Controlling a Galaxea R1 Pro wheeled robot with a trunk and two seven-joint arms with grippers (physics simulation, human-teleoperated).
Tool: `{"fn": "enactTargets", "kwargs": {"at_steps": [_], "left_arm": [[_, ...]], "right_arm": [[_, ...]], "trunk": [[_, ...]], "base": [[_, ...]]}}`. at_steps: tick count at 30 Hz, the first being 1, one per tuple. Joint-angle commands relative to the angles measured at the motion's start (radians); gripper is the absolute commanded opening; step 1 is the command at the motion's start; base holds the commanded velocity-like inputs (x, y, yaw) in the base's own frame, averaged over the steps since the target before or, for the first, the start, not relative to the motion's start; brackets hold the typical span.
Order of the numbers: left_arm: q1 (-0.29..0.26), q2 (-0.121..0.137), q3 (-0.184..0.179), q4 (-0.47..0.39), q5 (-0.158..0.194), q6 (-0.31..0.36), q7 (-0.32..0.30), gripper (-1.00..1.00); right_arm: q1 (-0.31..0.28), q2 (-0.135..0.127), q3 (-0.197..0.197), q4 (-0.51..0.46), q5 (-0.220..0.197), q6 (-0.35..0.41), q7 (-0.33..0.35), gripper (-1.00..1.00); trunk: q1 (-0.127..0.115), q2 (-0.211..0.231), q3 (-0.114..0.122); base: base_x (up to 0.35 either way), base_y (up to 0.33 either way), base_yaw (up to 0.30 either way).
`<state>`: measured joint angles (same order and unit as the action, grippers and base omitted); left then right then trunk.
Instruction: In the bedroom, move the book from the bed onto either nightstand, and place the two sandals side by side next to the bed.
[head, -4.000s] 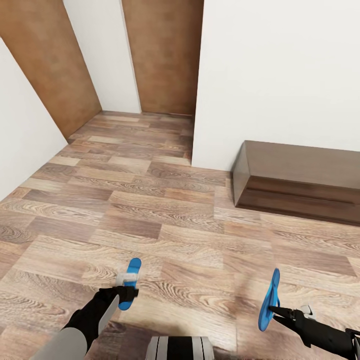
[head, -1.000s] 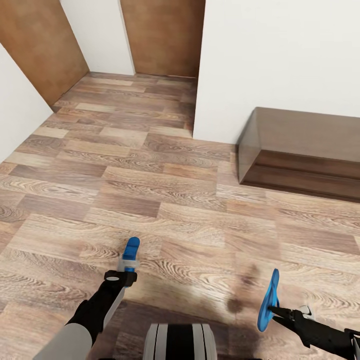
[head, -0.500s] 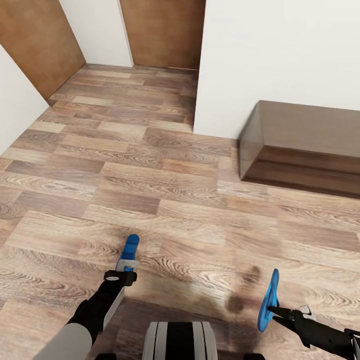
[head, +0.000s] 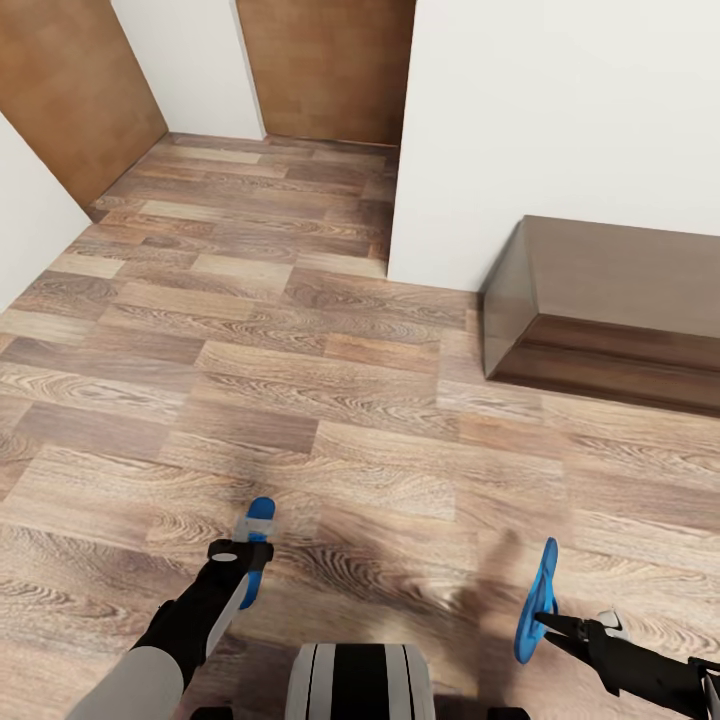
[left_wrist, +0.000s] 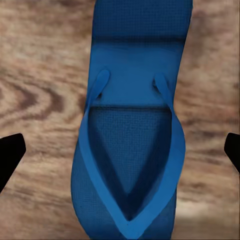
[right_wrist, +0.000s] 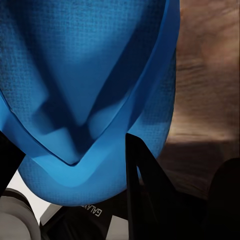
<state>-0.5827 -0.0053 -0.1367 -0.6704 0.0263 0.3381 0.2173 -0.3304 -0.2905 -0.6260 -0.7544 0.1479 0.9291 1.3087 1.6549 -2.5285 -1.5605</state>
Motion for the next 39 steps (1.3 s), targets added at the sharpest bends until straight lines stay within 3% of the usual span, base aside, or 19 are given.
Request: {"fn": "enactTargets", "kwargs": {"at_steps": [1, 12, 22, 28, 36, 39], "left_arm": [[0.0, 0.0, -0.004, -0.001, 0.003, 0.006, 0.007, 1.0], [0.0, -0.001, -0.004, -0.001, 0.003, 0.006, 0.008, 1.0], [0.0, -0.001, -0.004, -0.001, 0.003, 0.007, 0.008, 1.0], [0.0, -0.001, -0.004, -0.001, 0.003, 0.007, 0.008, 1.0], [0.0, -0.001, -0.004, -0.001, 0.003, 0.007, 0.008, 1.0], [0.0, -0.001, -0.004, -0.001, 0.003, 0.007, 0.008, 1.0]], "right_arm": [[-0.001, 0.001, -0.004, -0.001, 0.01, 0.008, 0.009, -1.0], [-0.001, 0.002, -0.004, 0.0, 0.01, 0.008, 0.009, -1.0], [-0.001, 0.002, -0.004, 0.0, 0.01, 0.007, 0.009, -1.0], [-0.001, 0.002, -0.004, 0.0, 0.01, 0.007, 0.009, -1.0], [-0.001, 0.002, -0.003, 0.0, 0.01, 0.007, 0.009, -1.0], [-0.001, 0.002, -0.003, 0.0, 0.01, 0.007, 0.009, -1.0]], "trunk": [[0.0, 0.0, -0.001], [0.0, 0.0, -0.001], [0.005, -0.003, -0.039], [0.005, -0.003, -0.039], [0.009, -0.004, -0.07], [0.009, -0.004, -0.07]], "base": [[0.25, 0.0, 0.0], [0.042, 0.0, 0.0], [0.0, 0.0, 0.0], [0.0, 0.0, 0.0], [0.0, 0.0, 0.0], [0.0, 0.0, 0.0]]}}
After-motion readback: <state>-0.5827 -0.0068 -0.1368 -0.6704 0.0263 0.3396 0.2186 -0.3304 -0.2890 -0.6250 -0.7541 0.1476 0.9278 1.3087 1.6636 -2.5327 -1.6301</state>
